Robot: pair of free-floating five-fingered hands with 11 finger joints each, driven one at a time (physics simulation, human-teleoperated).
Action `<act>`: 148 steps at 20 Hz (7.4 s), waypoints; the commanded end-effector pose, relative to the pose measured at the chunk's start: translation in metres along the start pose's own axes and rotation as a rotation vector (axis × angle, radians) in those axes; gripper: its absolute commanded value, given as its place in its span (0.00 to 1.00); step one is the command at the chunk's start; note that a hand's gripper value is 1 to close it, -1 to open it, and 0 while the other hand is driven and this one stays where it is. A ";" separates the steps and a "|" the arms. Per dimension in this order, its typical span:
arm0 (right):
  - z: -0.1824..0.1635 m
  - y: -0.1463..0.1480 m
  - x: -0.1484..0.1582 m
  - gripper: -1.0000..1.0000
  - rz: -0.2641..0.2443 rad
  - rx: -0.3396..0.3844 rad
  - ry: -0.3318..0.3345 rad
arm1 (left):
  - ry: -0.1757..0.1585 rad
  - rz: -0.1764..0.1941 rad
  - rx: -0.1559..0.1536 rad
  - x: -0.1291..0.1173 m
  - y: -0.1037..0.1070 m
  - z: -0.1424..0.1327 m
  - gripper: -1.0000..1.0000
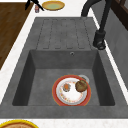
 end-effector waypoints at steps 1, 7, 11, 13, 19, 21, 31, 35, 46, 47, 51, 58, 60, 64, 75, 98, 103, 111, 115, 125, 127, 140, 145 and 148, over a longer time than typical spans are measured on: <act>0.000 0.000 0.000 0.50 0.000 0.000 0.000 | 0.048 0.055 -0.076 -0.014 0.002 0.015 0.00; 0.000 0.000 0.000 0.50 0.000 0.000 0.000 | 0.063 0.125 -0.046 -0.048 0.014 0.006 0.00; 0.000 0.000 0.000 0.50 0.000 0.000 0.000 | 0.017 0.157 -0.053 -0.042 0.007 0.023 0.00; 0.000 0.000 0.000 0.50 0.000 0.000 0.000 | -0.010 0.139 -0.037 -0.030 0.005 0.027 1.00; 0.000 0.000 0.000 0.50 0.000 0.000 0.000 | -0.041 -0.082 0.013 -0.018 0.003 0.022 1.00; 0.000 0.000 0.000 0.50 0.000 0.000 0.000 | -0.042 -0.107 0.029 -0.016 0.011 0.024 1.00; 0.000 0.000 0.000 0.50 0.000 0.000 0.000 | -0.021 -0.106 0.041 -0.016 0.021 0.008 1.00; 0.000 0.000 0.000 0.50 0.000 0.000 0.000 | -0.055 -0.119 0.000 0.001 0.034 -0.010 1.00; 0.000 0.000 0.000 0.50 0.000 0.000 0.000 | -0.027 -0.116 0.006 0.040 0.074 -0.070 1.00; 0.000 0.000 0.000 0.50 0.000 0.000 0.000 | -0.037 -0.122 0.004 0.044 0.077 -0.076 1.00; 0.000 0.000 0.000 0.50 0.000 0.000 0.000 | -0.048 -0.119 0.007 0.058 0.083 -0.102 1.00; 0.000 0.000 0.000 0.50 0.000 0.000 0.000 | -0.012 -0.128 0.017 0.078 0.089 -0.150 1.00; 0.000 0.000 0.000 0.50 0.000 0.000 0.000 | -0.009 -0.128 0.016 0.083 0.089 -0.165 1.00; 0.000 0.000 0.000 0.50 0.000 0.000 0.000 | -0.009 -0.128 0.018 0.092 0.085 -0.193 1.00; 0.000 0.000 0.000 0.50 0.000 0.000 0.000 | -0.010 -0.134 0.018 0.116 0.081 -0.276 1.00; 0.000 0.000 0.000 0.50 0.000 0.000 0.000 | -0.005 -0.153 0.011 0.150 0.060 -0.456 1.00; 0.000 0.000 0.000 0.50 0.000 0.000 0.000 | -0.007 -0.167 0.011 0.156 0.053 -0.496 1.00; 0.000 0.000 0.000 0.50 0.000 0.000 0.000 | -0.001 -0.174 0.004 0.162 0.040 -0.558 1.00; 0.000 0.000 0.000 0.50 0.000 0.000 0.000 | -0.003 -0.180 0.007 0.165 0.034 -0.590 1.00; 0.000 0.000 0.000 0.50 0.000 0.000 0.000 | -0.003 -0.193 0.008 0.163 0.021 -0.670 1.00; 0.000 0.000 0.000 0.50 0.000 0.000 0.000 | -0.003 -0.195 0.008 0.161 0.018 -0.685 1.00; 0.000 0.000 0.000 0.50 0.000 0.000 0.000 | 0.017 -0.158 0.064 0.074 -0.016 -0.754 1.00; 0.000 0.000 0.000 0.50 0.000 0.000 0.000 | -0.002 -0.186 0.019 0.042 -0.039 -0.792 1.00; 0.000 0.000 0.000 0.50 0.000 0.000 0.000 | 0.010 -0.181 0.032 0.020 -0.046 -0.807 1.00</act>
